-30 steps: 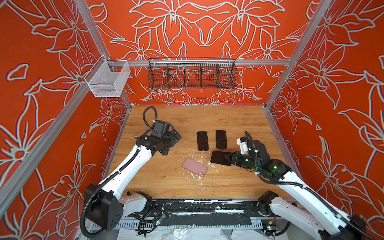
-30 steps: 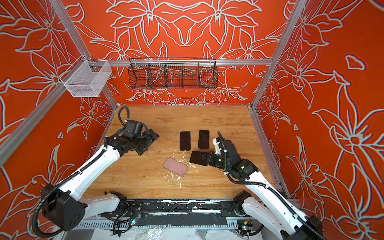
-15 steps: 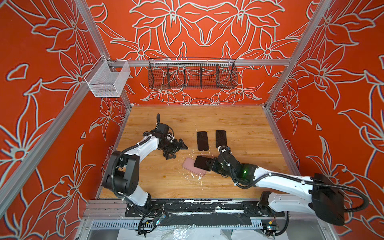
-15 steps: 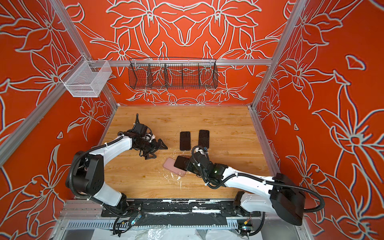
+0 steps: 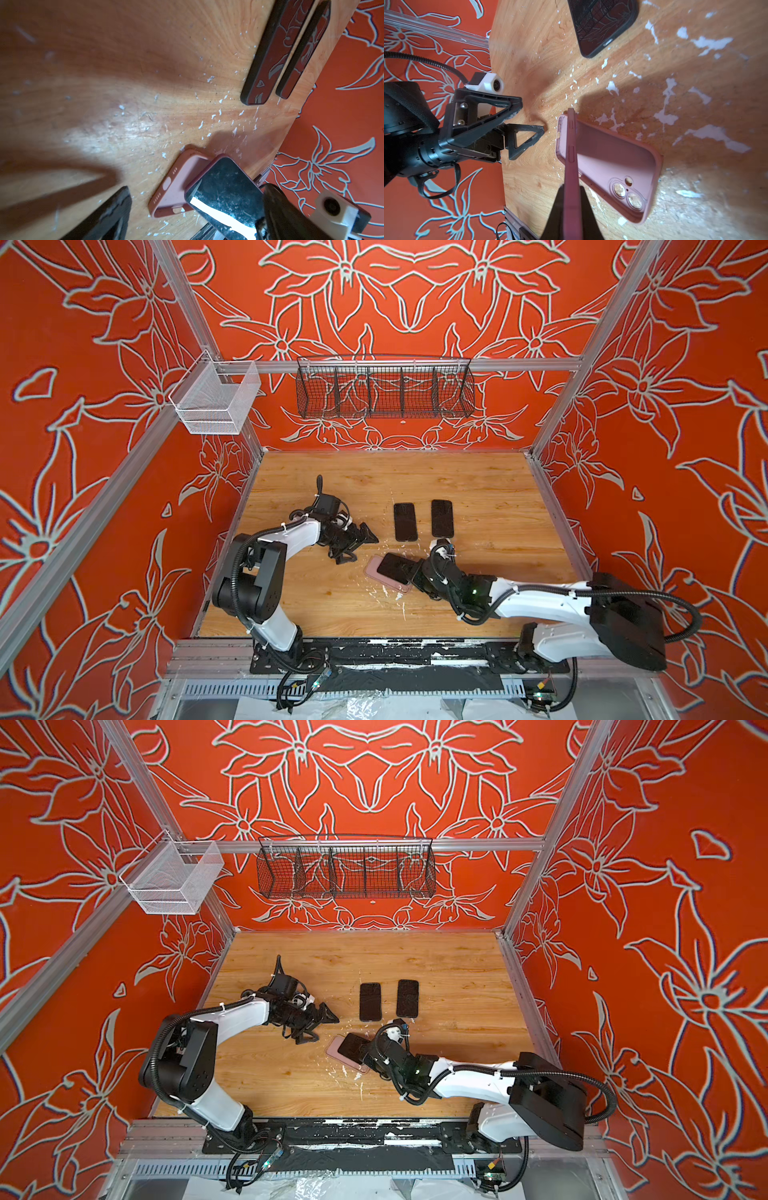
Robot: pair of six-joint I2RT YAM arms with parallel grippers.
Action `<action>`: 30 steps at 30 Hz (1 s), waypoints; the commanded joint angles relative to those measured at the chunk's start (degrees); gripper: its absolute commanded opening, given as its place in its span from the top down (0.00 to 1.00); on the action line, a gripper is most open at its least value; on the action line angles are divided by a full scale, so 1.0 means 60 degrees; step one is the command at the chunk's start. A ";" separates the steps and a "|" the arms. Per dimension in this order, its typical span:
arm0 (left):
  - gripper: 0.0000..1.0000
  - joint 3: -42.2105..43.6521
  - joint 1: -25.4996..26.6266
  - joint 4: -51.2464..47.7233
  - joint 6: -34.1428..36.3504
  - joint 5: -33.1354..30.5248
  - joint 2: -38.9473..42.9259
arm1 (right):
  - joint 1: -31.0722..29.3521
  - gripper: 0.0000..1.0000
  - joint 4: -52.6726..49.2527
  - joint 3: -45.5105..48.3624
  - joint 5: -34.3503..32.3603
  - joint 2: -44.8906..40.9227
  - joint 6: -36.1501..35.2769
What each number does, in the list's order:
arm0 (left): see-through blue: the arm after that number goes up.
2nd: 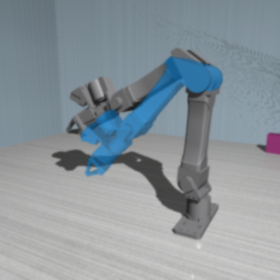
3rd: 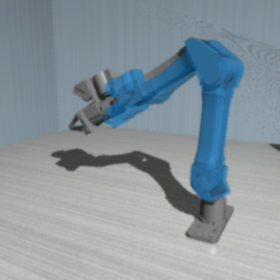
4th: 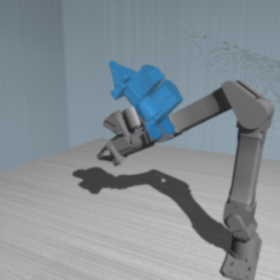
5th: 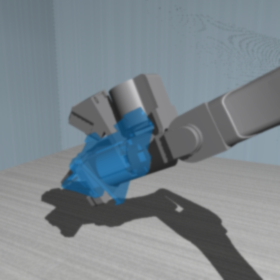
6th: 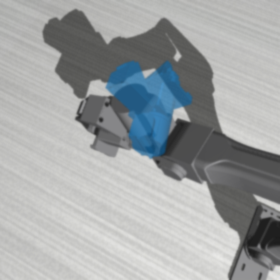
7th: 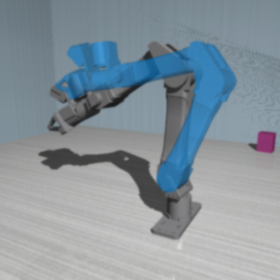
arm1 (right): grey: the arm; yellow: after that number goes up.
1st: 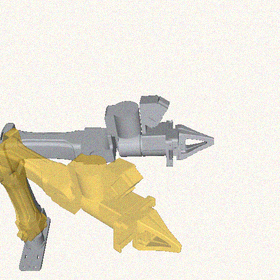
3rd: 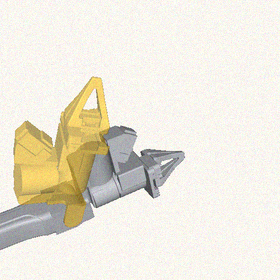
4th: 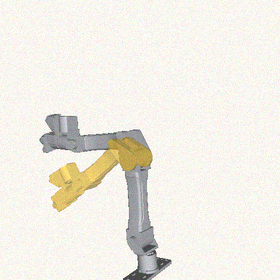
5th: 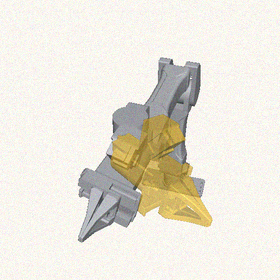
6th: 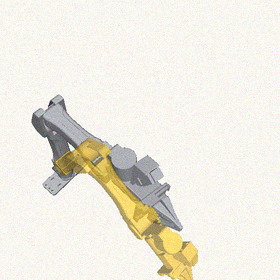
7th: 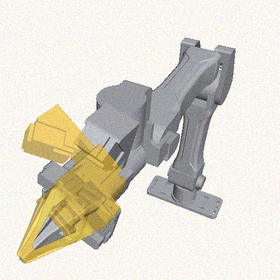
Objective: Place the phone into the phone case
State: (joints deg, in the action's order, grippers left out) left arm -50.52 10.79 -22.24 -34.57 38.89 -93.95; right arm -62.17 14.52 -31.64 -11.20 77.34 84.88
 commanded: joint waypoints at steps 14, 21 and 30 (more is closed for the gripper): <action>0.03 0.0697 0.0594 0.1368 -0.0711 0.0344 -0.0499 | -0.0213 1.00 0.2894 0.0778 0.0358 0.1987 0.2118; 0.03 0.1033 0.0967 0.1703 -0.1030 0.0249 -0.0426 | -0.0103 1.00 0.3789 0.1283 0.0470 0.2763 0.2683; 0.03 0.1018 0.1202 0.1660 -0.1299 0.0132 -0.0137 | 0.0469 0.86 0.3190 0.1267 0.0812 0.2759 0.2086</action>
State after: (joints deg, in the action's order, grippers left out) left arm -46.02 15.59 -9.98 -41.15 39.38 -93.86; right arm -60.93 45.67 -24.34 -7.22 92.16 96.29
